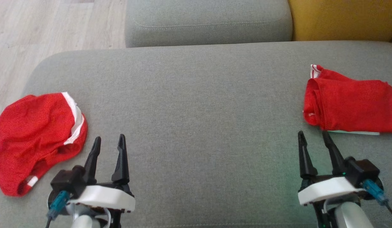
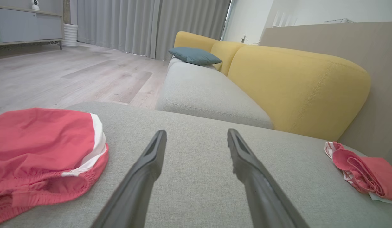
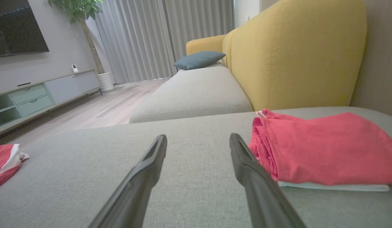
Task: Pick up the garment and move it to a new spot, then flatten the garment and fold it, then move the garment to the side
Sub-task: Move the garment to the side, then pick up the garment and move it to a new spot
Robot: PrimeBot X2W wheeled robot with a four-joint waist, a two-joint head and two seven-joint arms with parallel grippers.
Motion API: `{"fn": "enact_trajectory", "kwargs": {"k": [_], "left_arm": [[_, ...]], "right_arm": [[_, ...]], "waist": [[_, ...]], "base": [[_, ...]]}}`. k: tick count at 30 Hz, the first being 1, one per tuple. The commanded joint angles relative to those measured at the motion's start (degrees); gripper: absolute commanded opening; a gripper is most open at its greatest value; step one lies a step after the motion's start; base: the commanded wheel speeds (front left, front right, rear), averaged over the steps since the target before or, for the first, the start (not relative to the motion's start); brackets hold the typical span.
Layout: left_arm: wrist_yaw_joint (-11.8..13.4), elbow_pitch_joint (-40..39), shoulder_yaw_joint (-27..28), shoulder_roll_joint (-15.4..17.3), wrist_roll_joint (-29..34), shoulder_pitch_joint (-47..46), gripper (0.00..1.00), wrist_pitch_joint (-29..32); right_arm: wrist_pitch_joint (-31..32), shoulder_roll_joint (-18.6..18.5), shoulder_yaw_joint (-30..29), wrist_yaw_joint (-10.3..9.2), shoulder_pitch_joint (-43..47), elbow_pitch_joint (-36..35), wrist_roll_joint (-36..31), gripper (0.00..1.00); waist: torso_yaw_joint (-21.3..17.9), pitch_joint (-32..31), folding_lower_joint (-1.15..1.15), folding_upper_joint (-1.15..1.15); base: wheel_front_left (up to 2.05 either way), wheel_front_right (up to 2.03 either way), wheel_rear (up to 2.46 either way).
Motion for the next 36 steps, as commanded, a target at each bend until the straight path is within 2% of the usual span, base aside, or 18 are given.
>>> {"fn": "enact_trajectory", "kwargs": {"k": [1,21,27,36], "left_arm": [[-0.18,-1.76,1.31,0.43,-0.34,-1.84,1.0,-0.29],[0.01,-2.2,0.88,0.43,-0.76,-2.3,1.0,-0.29],[0.26,-2.03,1.69,0.43,-0.47,-2.89,1.0,-0.29],[0.42,-2.02,5.49,0.43,-0.07,-3.47,1.0,-0.29]], "right_arm": [[-0.73,-0.16,1.11,0.19,-2.15,-2.34,0.23,1.0],[-0.79,-0.15,-0.06,0.19,-1.64,-4.06,1.58,1.0],[-0.79,-0.15,1.82,0.19,-1.46,-3.82,1.61,1.0],[-0.8,-0.15,6.56,0.19,-2.03,-3.33,2.26,1.0]], "waist": [[-0.05,0.02,0.0,0.0],[-0.19,0.63,0.0,0.0],[3.26,1.22,0.0,0.0],[11.04,1.52,0.0,0.0]], "base": [[0.0,0.0,0.0],[0.0,0.0,0.0],[0.0,0.0,0.0],[0.0,0.0,0.0]]}}
